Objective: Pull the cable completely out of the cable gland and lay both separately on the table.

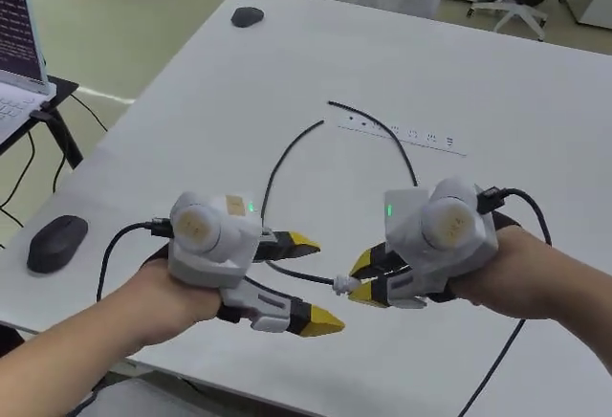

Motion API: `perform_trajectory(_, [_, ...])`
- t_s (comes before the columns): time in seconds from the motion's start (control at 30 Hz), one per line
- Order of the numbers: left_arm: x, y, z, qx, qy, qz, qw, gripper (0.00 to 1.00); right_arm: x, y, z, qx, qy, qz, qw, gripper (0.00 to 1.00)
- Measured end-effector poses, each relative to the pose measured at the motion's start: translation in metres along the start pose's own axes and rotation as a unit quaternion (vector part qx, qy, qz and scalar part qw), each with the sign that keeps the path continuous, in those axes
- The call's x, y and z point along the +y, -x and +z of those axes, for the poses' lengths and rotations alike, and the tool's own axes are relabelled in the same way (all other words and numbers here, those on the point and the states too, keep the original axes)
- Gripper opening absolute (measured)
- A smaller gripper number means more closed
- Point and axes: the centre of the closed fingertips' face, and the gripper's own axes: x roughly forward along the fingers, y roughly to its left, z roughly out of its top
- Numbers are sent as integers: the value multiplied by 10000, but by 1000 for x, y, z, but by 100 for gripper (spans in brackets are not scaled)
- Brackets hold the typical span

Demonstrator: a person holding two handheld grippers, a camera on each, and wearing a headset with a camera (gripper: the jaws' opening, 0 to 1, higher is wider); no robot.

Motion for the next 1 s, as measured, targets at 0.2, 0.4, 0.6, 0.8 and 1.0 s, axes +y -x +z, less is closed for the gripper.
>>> perform_trajectory(0.2, [-4, -3, 0, 37, 8, -117, 9999, 50, 0, 7, 4, -122, 14, -114, 9999, 6])
perform_trajectory(0.4, [-6, -7, 1, 38, -2, -173, 9998, 43, -1, 9, 0, -140, 33, -168, 9998, 6])
perform_trajectory(0.6, [-6, -12, 6, -21, -18, -223, 9997, 37, -1, 11, -2, -164, 45, -189, 9997, 7])
perform_trajectory(0.8, [-9, -16, 6, 10, 5, -358, 9994, 26, 2, 11, -5, -149, 155, -156, 9996, 7])
perform_trajectory(1.0, [-12, -18, 7, -20, 9, -428, 9991, 23, 3, 12, -7, -139, 238, -160, 9995, 7])
